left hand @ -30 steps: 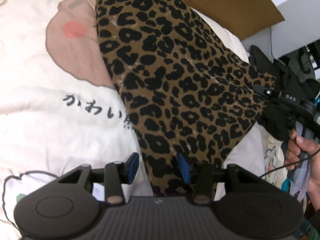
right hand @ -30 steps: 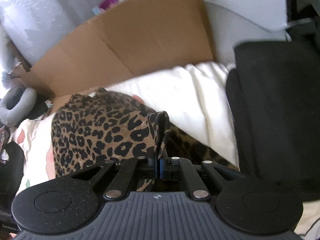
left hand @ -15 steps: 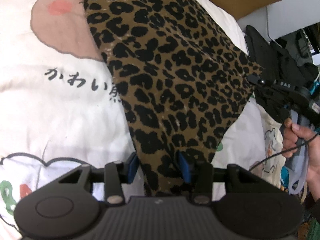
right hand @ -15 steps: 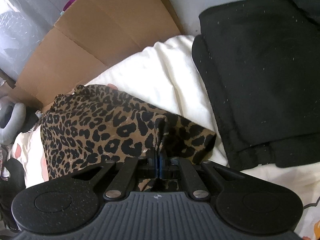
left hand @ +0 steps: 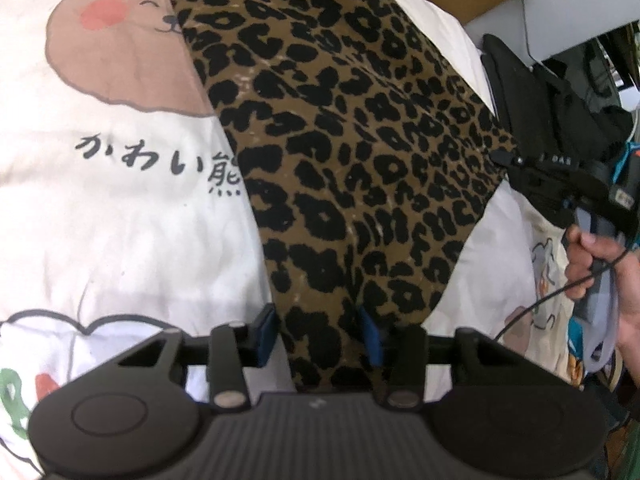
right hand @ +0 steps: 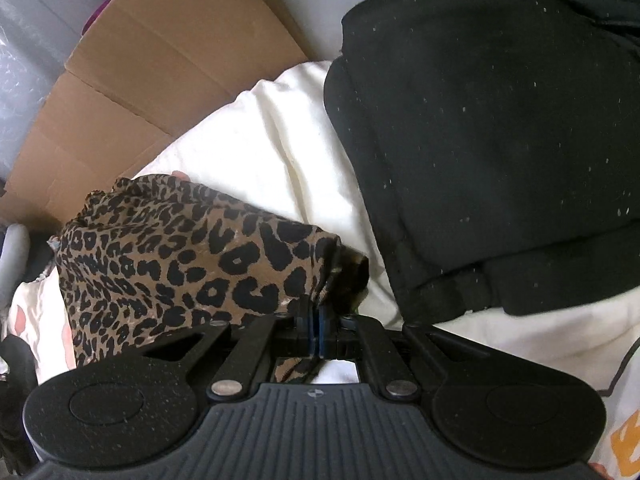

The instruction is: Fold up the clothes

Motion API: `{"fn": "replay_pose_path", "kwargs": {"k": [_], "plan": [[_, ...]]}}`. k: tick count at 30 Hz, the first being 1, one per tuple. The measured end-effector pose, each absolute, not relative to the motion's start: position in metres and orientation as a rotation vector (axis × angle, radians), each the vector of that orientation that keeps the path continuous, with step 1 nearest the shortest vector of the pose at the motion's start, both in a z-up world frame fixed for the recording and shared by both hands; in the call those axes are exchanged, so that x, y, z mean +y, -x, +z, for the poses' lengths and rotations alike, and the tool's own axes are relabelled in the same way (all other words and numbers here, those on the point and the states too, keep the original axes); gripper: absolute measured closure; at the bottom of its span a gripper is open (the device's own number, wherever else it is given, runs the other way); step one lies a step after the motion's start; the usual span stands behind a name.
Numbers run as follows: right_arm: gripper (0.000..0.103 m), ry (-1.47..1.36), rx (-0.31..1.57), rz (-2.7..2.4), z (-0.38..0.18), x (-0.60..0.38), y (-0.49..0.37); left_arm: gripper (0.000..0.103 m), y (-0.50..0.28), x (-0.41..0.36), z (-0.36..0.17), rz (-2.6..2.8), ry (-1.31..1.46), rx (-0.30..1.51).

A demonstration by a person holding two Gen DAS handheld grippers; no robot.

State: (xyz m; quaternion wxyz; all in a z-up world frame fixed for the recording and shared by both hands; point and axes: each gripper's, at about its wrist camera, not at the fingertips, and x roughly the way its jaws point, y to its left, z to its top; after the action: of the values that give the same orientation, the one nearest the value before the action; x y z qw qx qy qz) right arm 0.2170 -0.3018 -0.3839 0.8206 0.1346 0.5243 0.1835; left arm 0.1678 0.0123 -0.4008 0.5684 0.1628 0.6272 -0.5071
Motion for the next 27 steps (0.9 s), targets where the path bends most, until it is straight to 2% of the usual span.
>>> {"fn": "replay_pose_path", "kwargs": {"k": [3, 8, 11, 12, 19, 27], "plan": [[0.097, -0.301, 1.099, 0.369, -0.376, -0.306, -0.221, 0.067, -0.166, 0.011, -0.4, -1.195, -0.387, 1.477], [0.093, -0.289, 1.077, 0.316, -0.374, -0.314, -0.227, 0.067, -0.168, 0.014, -0.395, -1.21, -0.383, 1.525], [0.097, -0.276, 1.07, 0.318, -0.375, -0.317, -0.228, 0.066, -0.181, 0.027, -0.388, -1.202, -0.34, 1.537], [0.103, -0.273, 1.069, 0.325, -0.375, -0.318, -0.228, 0.066, -0.184, 0.031, -0.385, -1.195, -0.331, 1.535], [0.103, -0.218, 1.063, 0.297, -0.373, -0.321, -0.227, 0.066, -0.201, 0.046, -0.382, -1.15, -0.313, 1.531], [0.101, -0.173, 1.058, 0.322, -0.332, -0.31, -0.215, 0.066, -0.222, 0.036, -0.358, -1.163, -0.289, 1.464]]}}
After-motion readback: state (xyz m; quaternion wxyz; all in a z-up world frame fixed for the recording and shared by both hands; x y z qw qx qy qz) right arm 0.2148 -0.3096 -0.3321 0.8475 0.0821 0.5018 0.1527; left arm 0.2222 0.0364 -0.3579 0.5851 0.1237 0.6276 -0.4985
